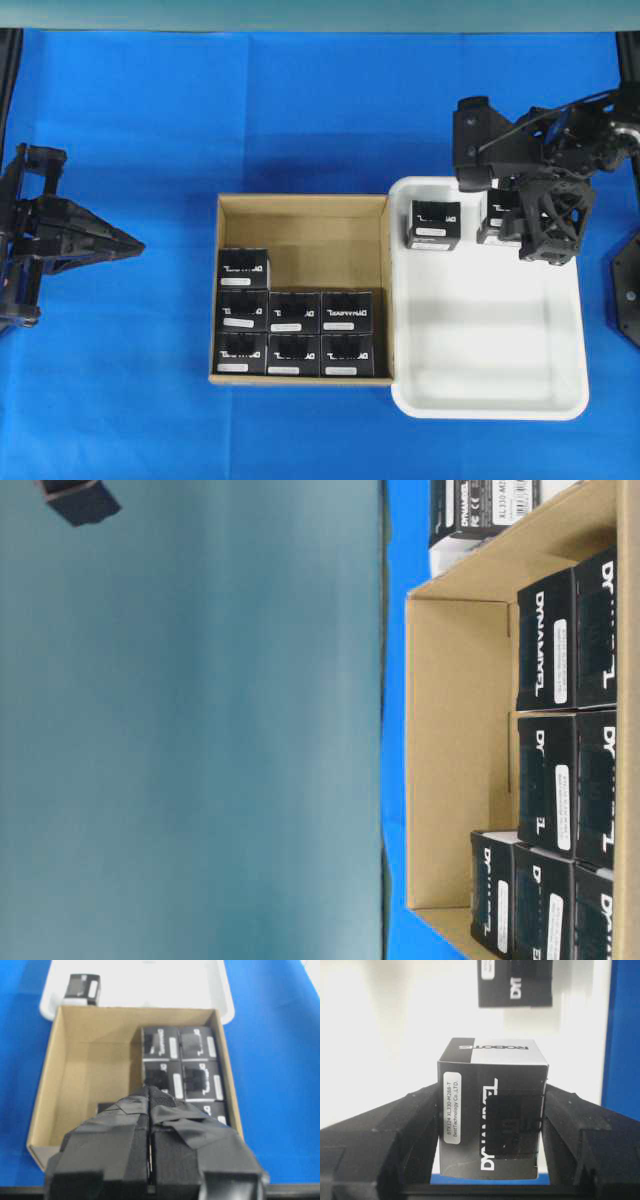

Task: Pick the box from inside the cardboard box.
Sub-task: 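Lower the black box into the tray beside the other box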

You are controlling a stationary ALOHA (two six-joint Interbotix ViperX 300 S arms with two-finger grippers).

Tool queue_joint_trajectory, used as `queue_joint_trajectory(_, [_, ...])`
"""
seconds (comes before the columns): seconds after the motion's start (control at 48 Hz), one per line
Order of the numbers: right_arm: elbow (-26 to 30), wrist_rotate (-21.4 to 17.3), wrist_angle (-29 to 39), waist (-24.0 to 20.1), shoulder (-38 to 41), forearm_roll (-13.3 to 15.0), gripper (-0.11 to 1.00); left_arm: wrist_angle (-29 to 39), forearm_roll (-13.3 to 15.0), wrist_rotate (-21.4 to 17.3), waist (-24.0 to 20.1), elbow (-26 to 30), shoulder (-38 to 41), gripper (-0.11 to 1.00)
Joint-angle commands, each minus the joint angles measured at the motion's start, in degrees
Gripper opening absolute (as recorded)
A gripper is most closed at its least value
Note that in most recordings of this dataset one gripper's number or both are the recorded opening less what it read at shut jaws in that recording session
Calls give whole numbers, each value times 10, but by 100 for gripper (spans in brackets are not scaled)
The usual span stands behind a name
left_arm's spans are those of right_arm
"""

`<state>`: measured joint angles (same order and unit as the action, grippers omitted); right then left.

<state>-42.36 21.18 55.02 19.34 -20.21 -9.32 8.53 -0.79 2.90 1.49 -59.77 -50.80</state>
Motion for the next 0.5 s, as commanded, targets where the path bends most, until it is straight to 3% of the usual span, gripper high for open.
queue_joint_trajectory(0.0, [-15, 7, -33, 0, 8, 9, 62, -3, -1, 0, -2, 18, 4, -6])
queue_joint_trajectory(0.479, [-67, 11, -132, 1, 49, 18, 62, -3, -1, -1, -3, 22, 4, -6])
